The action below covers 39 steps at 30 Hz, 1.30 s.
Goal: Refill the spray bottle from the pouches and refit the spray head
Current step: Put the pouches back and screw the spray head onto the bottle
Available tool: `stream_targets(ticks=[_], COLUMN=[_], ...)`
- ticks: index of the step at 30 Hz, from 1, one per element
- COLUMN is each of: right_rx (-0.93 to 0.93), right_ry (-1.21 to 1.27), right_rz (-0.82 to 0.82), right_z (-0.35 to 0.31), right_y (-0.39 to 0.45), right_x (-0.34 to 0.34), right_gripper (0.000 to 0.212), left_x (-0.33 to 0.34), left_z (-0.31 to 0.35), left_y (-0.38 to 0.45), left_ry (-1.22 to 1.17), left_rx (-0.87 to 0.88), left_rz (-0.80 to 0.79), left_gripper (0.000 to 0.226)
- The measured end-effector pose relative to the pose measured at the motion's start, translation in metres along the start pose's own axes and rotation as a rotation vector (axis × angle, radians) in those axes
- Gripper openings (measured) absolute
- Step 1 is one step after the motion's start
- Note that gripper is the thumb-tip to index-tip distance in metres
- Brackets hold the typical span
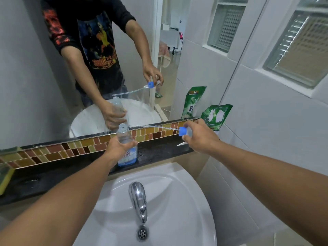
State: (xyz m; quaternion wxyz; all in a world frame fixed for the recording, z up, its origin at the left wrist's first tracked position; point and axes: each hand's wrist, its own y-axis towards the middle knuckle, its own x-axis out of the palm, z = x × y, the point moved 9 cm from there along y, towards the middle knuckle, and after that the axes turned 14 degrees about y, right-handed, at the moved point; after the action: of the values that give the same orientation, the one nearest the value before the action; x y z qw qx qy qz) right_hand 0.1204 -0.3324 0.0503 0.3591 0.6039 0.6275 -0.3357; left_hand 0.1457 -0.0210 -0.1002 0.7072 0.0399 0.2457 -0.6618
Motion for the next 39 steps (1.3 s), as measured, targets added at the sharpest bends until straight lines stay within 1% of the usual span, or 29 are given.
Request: stream_targets(ticks=[3, 8, 15, 17, 20, 23, 25, 28, 31, 34, 39], right_rx=[-0.008, -0.014, -0.012, -0.027, -0.068, -0.159, -0.24, -0.414, -0.559, -0.66, -0.802], right_ry=[-0.048, -0.12, -0.184, -0.2, -0.235, -0.321, -0.401, -0.539, -0.628, -0.663, -0.68], right_rz=[0.013, 0.011, 0.018, 0.009, 0.001, 0.039, 0.097, 0.192, 0.253, 0.244, 0.18], right_z=[-0.005, -0.007, -0.008, -0.011, -0.021, -0.046, -0.068, -0.109, -0.147, -0.181, -0.222], right_y=[0.005, 0.013, 0.022, 0.023, 0.024, 0.027, 0.027, 0.023, 0.021, 0.019, 0.012], right_x=[-0.001, -0.004, -0.012, -0.016, -0.026, -0.043, -0.059, -0.078, -0.084, -0.073, -0.037], right_gripper=[0.045, 0.042, 0.038, 0.037, 0.036, 0.037, 0.038, 0.035, 0.042, 0.047, 0.045], left_x=[0.0, 0.0, 0.002, 0.002, 0.002, 0.002, 0.002, 0.003, 0.003, 0.001, 0.001], left_z=[-0.004, -0.006, -0.009, -0.01, -0.01, -0.011, -0.011, -0.012, -0.012, -0.011, -0.01], left_y=[0.002, 0.003, 0.006, 0.007, 0.008, 0.008, 0.007, 0.008, 0.008, 0.007, 0.005], left_ry=[-0.013, -0.019, -0.034, -0.037, -0.033, -0.032, -0.029, -0.031, -0.034, -0.044, -0.064], left_rx=[-0.023, -0.035, -0.024, -0.027, -0.02, -0.031, -0.034, -0.034, -0.039, -0.035, -0.037], left_rz=[0.006, 0.014, 0.0, -0.004, -0.007, -0.009, -0.015, -0.031, -0.032, -0.024, -0.01], left_gripper=[0.044, 0.036, 0.044, 0.048, 0.046, 0.05, 0.051, 0.051, 0.051, 0.048, 0.045])
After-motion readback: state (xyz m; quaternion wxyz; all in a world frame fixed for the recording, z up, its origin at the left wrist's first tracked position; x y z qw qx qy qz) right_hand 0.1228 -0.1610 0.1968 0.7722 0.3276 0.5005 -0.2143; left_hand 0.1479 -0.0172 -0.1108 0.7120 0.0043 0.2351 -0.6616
